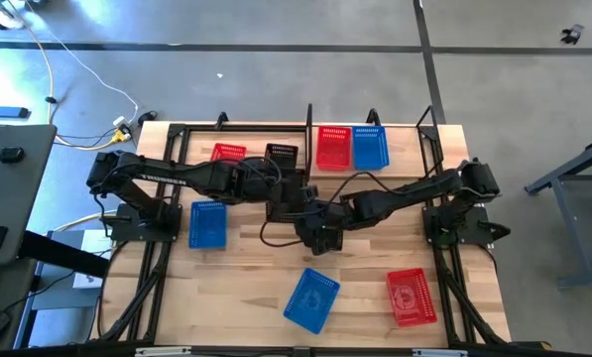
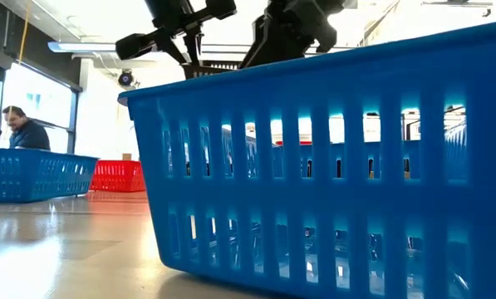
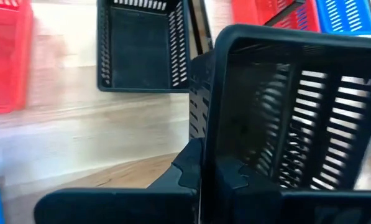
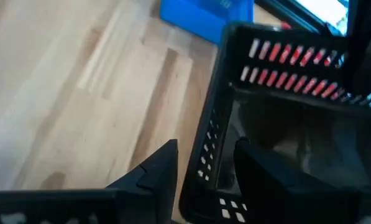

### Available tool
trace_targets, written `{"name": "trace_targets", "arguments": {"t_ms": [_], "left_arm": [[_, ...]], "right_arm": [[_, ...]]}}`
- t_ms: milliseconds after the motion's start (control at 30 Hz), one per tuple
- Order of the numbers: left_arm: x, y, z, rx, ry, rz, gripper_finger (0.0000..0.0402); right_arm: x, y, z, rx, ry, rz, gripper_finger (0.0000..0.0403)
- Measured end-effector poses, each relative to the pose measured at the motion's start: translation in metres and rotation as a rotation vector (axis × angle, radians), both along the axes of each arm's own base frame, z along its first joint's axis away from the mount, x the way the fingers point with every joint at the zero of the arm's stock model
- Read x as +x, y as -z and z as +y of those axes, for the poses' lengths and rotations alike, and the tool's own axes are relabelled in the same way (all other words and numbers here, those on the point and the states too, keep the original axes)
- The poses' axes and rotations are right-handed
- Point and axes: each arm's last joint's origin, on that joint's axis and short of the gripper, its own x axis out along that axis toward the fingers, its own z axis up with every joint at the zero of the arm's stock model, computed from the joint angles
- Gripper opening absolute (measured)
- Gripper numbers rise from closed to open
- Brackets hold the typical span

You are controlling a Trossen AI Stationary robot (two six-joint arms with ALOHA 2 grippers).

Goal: Stack baskets on shelf by color
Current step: Put the bottom black bin on the shelf

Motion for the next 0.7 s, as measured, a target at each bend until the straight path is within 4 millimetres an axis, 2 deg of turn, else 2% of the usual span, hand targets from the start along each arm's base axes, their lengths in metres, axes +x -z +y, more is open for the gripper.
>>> {"name": "trace_targets", "arguments": {"t_ms": [367, 700], "left_arm": [[0.0016, 0.0000, -0.0010, -0.041, 0.040, -0.007, 0.0000], [0.0098, -0.0038, 0.0038, -0.059, 0.136, -0.071, 0.0001]], "right_arm": [[-0.0003, 0.0010, -0.0039, -0.004, 0.088, -0.005, 0.0080], [-0.0049, 0.0062, -0.0091, 0.018, 0.154, 0.055, 0.0049]]}}
